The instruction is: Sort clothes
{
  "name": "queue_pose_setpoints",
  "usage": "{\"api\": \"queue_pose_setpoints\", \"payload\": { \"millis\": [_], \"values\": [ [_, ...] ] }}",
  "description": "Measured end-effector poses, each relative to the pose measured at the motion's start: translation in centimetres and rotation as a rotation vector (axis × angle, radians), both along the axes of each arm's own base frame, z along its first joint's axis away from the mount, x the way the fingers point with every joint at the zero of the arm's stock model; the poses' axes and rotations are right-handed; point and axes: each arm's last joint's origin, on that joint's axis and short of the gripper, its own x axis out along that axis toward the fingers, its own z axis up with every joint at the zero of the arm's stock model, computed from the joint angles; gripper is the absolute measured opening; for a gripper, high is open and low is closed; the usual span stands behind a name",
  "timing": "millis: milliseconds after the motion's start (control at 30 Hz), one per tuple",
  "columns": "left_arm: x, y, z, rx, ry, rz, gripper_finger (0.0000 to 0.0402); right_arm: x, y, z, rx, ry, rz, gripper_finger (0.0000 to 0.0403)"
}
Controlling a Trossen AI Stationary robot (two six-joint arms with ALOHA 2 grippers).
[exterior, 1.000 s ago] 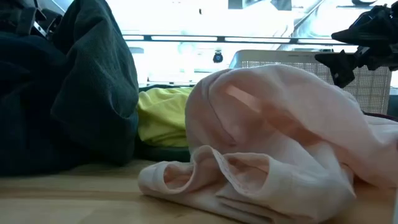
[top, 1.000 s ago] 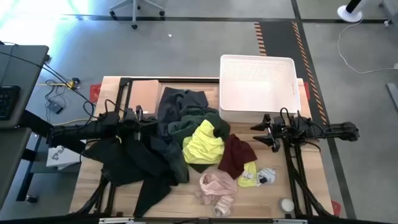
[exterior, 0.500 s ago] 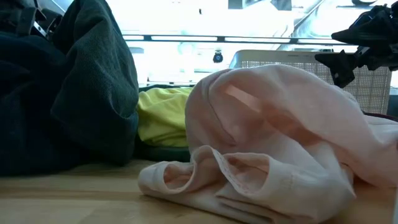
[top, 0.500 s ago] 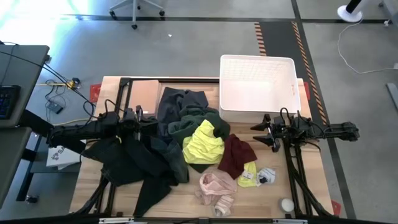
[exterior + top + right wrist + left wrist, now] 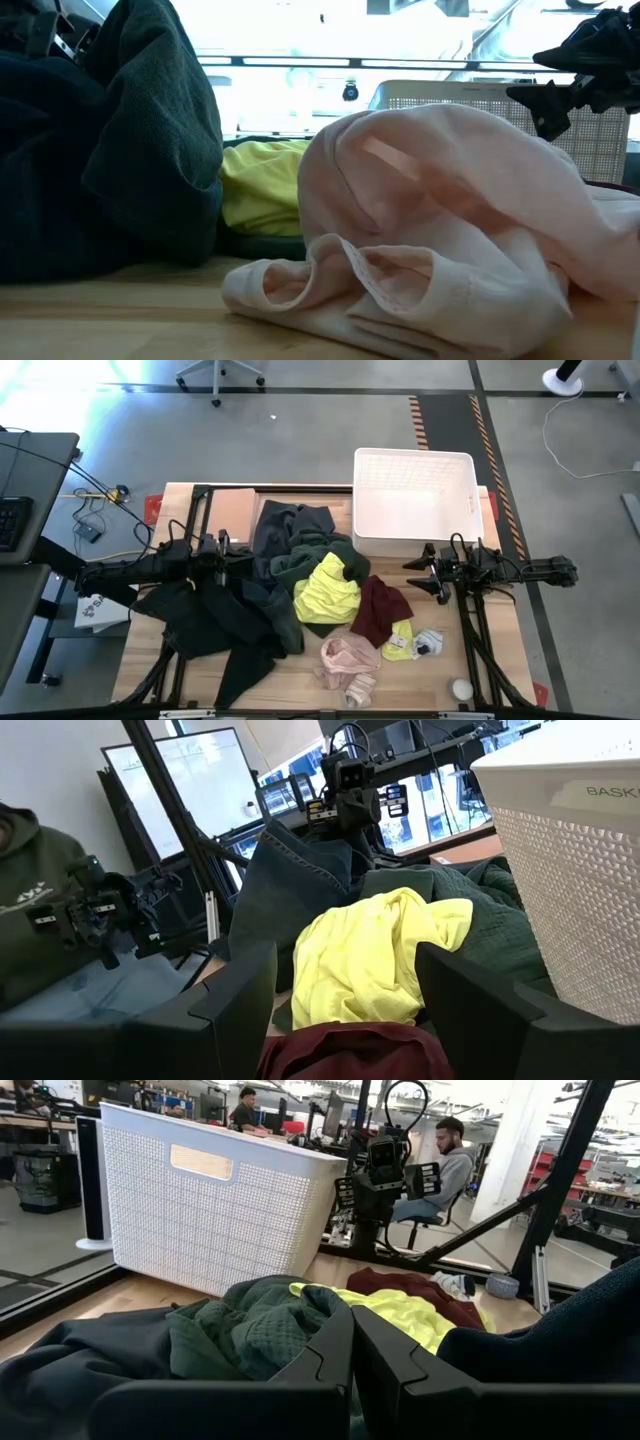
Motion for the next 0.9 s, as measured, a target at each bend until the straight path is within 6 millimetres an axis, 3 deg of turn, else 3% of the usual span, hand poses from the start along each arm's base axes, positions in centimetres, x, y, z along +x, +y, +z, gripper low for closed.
{"api": "queue_pose_setpoints", "payload": {
  "millis": [533, 900],
  "values": [
    [0.0, 0.0, 0.0, -0.004, -0.001, 0.0, 0.0003, 0.0, 0.0, 0.0, 0.0, 0.0, 0.0, 0.0238],
    [0.0, 0.0, 0.17, -0.179, -0.043, -0.002, 0.0003, 0.0, 0.0, -0.01, 0.0, 0.001, 0.0, 0.0238]
  ]
}}
